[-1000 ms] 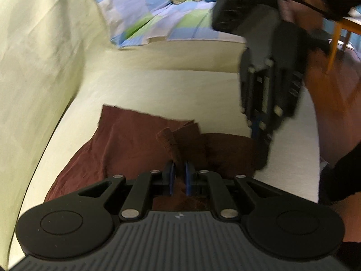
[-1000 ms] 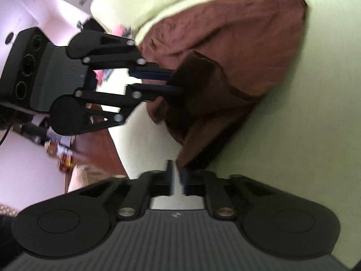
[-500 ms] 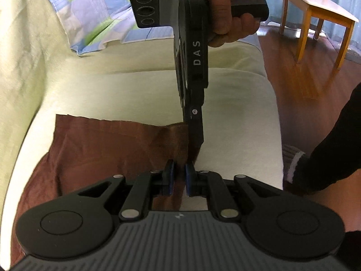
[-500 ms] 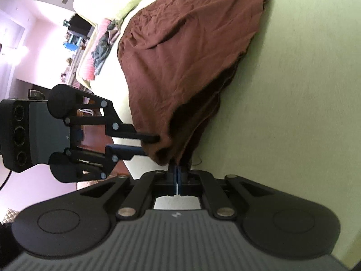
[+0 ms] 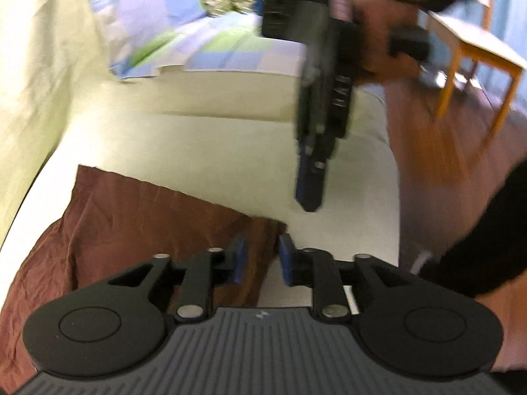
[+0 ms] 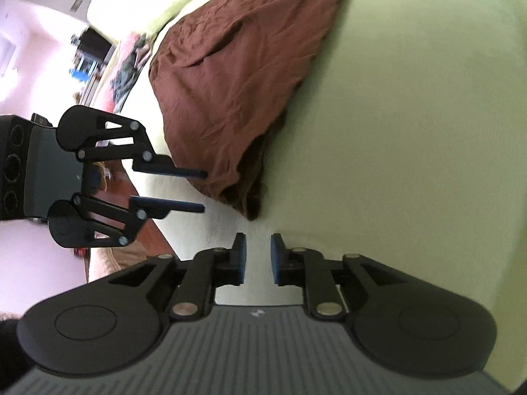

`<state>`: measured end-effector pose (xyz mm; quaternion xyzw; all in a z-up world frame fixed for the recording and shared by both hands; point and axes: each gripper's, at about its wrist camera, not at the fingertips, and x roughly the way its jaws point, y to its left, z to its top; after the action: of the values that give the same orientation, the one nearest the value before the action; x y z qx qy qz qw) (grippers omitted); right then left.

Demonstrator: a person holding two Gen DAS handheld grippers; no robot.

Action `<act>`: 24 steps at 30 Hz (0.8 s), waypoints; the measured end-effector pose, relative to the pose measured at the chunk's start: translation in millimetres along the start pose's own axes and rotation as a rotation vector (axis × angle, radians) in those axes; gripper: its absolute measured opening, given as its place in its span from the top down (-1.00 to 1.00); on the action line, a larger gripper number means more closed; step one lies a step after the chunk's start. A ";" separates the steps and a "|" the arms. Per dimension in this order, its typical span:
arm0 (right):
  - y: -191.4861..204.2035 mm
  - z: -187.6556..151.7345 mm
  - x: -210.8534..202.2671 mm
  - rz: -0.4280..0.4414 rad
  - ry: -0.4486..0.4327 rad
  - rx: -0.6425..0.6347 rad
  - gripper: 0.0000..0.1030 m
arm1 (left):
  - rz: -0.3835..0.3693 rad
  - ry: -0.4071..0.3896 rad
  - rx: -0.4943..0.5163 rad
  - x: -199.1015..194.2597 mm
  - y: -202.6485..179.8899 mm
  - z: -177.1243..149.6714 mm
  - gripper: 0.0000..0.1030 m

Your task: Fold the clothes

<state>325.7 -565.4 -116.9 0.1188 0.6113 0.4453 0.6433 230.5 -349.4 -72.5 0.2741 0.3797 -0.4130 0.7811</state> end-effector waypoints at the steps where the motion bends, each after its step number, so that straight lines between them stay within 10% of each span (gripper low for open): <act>1: -0.7 -2.0 -2.9 -0.004 -0.012 0.010 0.63 | -0.002 0.010 -0.009 3.9 0.2 0.5 0.28; 9: -1.9 -2.9 -29.7 -0.072 -0.160 0.073 0.53 | -0.060 0.010 -0.080 11.1 -3.2 17.2 0.26; 24: 45.2 180.8 -33.6 -0.263 -0.223 -0.309 0.40 | 0.303 0.042 -0.237 -64.6 146.5 -33.2 0.09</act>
<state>472.5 -492.8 -21.9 -0.0135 0.4714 0.4300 0.7699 319.3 -222.0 -21.4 0.2427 0.3965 -0.2372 0.8530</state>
